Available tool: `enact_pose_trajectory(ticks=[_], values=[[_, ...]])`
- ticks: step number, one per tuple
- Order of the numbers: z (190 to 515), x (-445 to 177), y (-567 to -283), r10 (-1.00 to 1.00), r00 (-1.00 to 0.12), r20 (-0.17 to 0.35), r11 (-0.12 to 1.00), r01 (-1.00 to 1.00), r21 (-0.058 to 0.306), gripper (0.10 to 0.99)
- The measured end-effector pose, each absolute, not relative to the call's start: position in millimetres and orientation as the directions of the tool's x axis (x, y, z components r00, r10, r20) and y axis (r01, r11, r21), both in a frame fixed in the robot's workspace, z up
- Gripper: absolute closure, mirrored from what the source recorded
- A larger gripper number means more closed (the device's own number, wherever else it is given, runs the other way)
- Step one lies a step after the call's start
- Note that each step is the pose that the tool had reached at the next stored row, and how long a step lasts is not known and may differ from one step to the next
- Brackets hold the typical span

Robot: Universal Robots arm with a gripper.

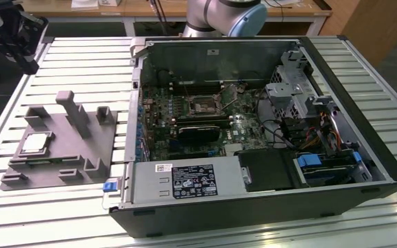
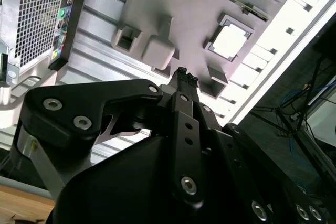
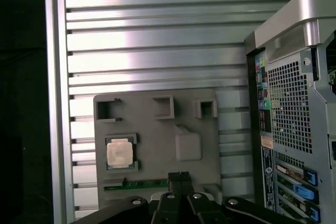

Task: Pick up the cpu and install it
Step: 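Reach for the cpu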

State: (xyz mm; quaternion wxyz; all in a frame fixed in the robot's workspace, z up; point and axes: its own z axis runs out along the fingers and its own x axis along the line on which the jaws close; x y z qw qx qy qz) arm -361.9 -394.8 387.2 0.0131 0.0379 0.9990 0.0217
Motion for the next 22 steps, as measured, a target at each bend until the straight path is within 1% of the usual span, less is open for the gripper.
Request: enact_pose_trajectory(ticks=[22], values=[[386, -406, -394, 0.076, -0.997, -0.024, 0.996, 0.075, 0.044, 0.98]])
